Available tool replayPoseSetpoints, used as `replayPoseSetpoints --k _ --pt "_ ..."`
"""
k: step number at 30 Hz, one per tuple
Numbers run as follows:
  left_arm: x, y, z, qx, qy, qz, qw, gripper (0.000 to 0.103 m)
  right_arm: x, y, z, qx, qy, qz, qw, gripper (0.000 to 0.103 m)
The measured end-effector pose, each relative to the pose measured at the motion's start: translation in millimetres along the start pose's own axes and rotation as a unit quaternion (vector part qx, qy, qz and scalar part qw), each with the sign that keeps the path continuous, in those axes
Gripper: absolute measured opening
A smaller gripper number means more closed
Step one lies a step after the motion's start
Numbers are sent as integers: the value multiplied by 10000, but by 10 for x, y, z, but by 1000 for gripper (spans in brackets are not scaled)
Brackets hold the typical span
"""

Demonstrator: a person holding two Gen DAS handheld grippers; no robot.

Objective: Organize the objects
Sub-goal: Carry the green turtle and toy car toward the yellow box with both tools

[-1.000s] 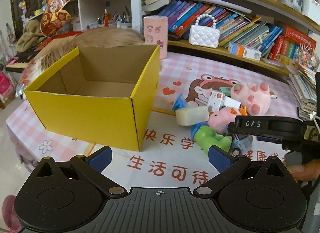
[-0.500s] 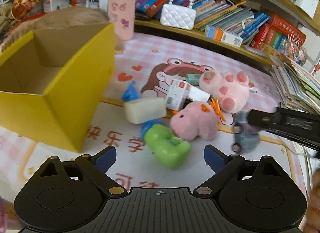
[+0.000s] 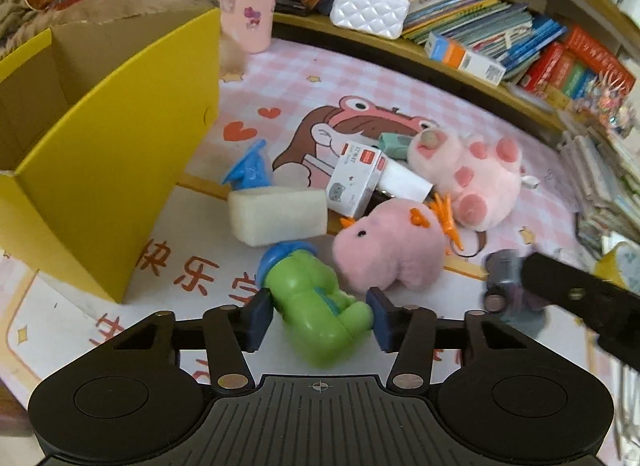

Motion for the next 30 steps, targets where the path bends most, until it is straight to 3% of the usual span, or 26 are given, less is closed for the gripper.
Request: replayPoseSetpoints --k 5,12,18,24,30 --pt "-60 -243 113 -71 79 -100 9999 47 -70 33 126 43 -120 81 9999 37" --pt "-175 -418 427 -166 -195 -136 9996 46 -232 76 311 -51 -88 278 9996 37" --pt "-192 -610 607 -398 -60 -313 9987 46 -348 -23 549 -193 -29 131 9997 37" --pt "-335 -829 919 -504 142 -389 9979 45 -586 -107 936 -226 -28 137 9996 37" --pt "-465 -1107 1399 -490 -34 -516 9975 45 -861 -234 1428 -175 -249 82 9995 37"
Point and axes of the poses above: each gripper's, at about its wrist camera, not at the fingertips, and y roughly the way its jaws point, z to its left, x to its top, the point moved 9 cm from there along y, roughly the way its jaws point, and after that the axes turned 8 degrees about y, right-handed, at the moved point
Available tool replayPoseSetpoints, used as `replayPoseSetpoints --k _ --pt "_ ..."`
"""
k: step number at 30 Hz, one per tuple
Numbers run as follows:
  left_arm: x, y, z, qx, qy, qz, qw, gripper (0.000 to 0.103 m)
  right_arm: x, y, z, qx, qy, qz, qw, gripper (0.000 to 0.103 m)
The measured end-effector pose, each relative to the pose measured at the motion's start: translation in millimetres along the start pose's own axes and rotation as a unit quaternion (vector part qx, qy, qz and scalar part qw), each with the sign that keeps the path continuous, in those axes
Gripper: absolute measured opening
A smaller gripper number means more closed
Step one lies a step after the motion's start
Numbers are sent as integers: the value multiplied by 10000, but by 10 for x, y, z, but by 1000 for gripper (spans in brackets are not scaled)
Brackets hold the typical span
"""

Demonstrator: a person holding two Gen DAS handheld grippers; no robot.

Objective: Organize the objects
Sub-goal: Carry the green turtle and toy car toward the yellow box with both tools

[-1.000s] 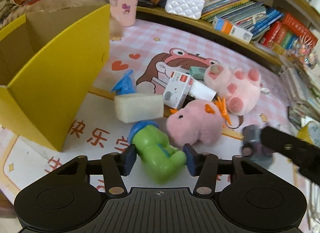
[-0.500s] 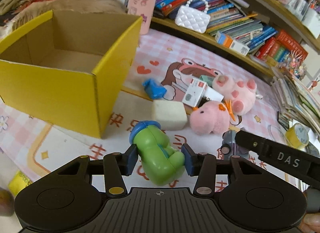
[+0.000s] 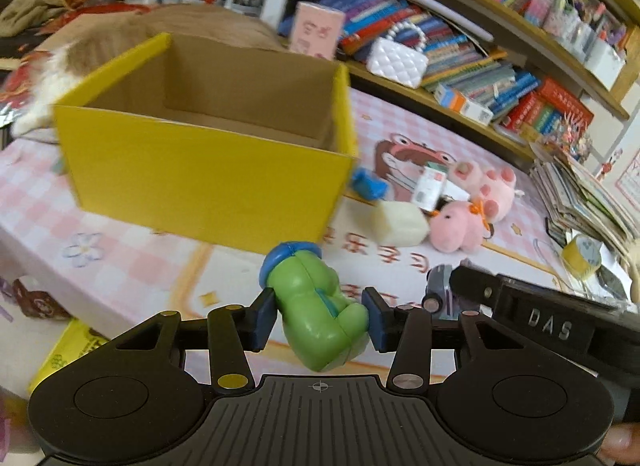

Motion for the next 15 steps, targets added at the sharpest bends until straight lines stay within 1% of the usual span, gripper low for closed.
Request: replayPoseSetpoints --k 4,15 --pt "-55 -203 283 65 -46 -98 9999 45 -140 -58 314 60 -98 -33 9999 37" --pt "-185 -679 945 337 -14 -369 9987 45 -442 -150 1062 338 -47 -210 9992 37"
Point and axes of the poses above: each gripper's, at about its wrist camera, not at the fingertips, and y roughly the way its jaws point, z to its left, x to its top, the point moved 9 cm from there along y, roughly the way its jaws point, and after that the axes turned 8 degrees about y, right-handed, at the moved point
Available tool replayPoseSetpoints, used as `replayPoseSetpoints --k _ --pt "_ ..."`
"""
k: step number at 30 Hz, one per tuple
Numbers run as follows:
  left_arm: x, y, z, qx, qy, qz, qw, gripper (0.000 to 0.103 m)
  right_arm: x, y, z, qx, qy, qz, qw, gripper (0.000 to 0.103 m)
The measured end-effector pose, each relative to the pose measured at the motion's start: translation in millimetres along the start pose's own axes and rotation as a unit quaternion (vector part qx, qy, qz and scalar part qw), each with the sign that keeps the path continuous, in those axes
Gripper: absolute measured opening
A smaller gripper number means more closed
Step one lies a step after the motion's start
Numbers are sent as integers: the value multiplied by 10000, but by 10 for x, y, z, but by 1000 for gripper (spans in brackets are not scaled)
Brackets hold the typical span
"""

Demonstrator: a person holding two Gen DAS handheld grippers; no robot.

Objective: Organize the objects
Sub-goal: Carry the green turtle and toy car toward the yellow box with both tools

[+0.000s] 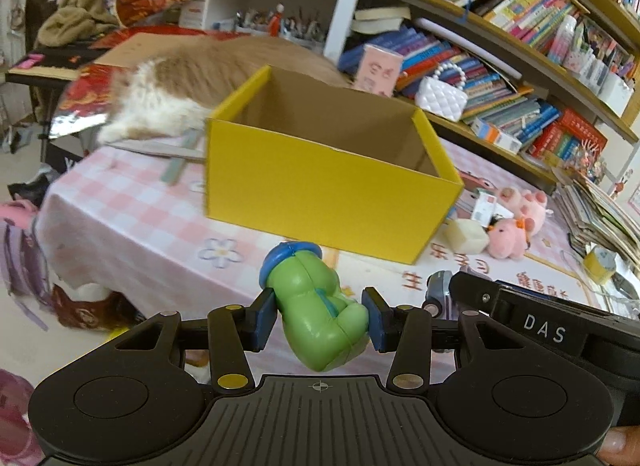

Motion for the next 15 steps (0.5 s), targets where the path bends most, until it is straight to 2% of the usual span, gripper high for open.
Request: replayPoseSetpoints --k 7,15 --pt "21 -174 239 46 9 -226 9997 45 -74 -40 360 104 -193 -144 9997 37" --pt "54 -231 370 -10 -26 -378 9993 45 -85 -65 538 53 -388 -253 9989 37"
Point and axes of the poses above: each gripper's, at about its wrist camera, not at the fingertips, and y roughly the way its jaws point, z to its left, x to its top, the point moved 9 cm from there along y, roughly the way its jaws point, and after that the axes turned 8 degrees about y, right-handed, at the moved point
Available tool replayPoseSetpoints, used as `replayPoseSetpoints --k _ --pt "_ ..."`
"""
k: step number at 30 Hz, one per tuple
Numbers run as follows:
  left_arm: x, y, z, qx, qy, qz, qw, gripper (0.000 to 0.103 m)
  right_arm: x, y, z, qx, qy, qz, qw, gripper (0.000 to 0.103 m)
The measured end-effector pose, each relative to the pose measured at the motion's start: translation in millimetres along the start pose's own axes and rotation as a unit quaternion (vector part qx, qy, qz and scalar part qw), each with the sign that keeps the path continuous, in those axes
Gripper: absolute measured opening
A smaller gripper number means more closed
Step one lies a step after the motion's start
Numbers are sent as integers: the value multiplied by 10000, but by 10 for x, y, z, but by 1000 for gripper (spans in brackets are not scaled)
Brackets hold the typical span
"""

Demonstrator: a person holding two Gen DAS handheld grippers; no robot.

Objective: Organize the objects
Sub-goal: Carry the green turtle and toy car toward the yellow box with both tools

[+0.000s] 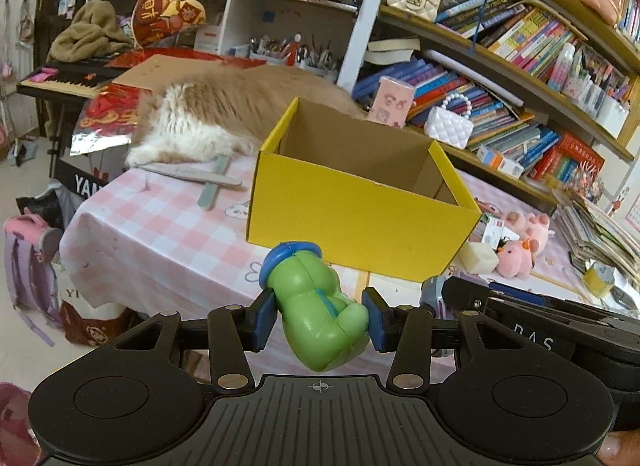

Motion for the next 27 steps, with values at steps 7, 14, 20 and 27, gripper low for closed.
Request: replayPoseSetpoints --k 7,14,20,27 --pt "30 -9 45 -73 64 -59 9999 45 -8 31 56 -61 2 3 10000 37" --pt "134 -16 82 -122 63 -149 9998 45 10 80 79 -115 -85 30 9999 37" --pt "266 66 55 -203 123 -155 9996 45 104 191 86 -152 -82 145 9997 37" --pt "588 140 22 -255 180 -401 9987 45 353 304 139 25 0 134 9999 37"
Point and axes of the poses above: each gripper's, at about its wrist camera, not at the fingertips, and y roughly the way its jaws point, z to its left, x to its top, the point moved 9 cm from there along y, roughly the way its jaws point, and after that the axes turned 8 degrees about y, right-handed, at the moved point
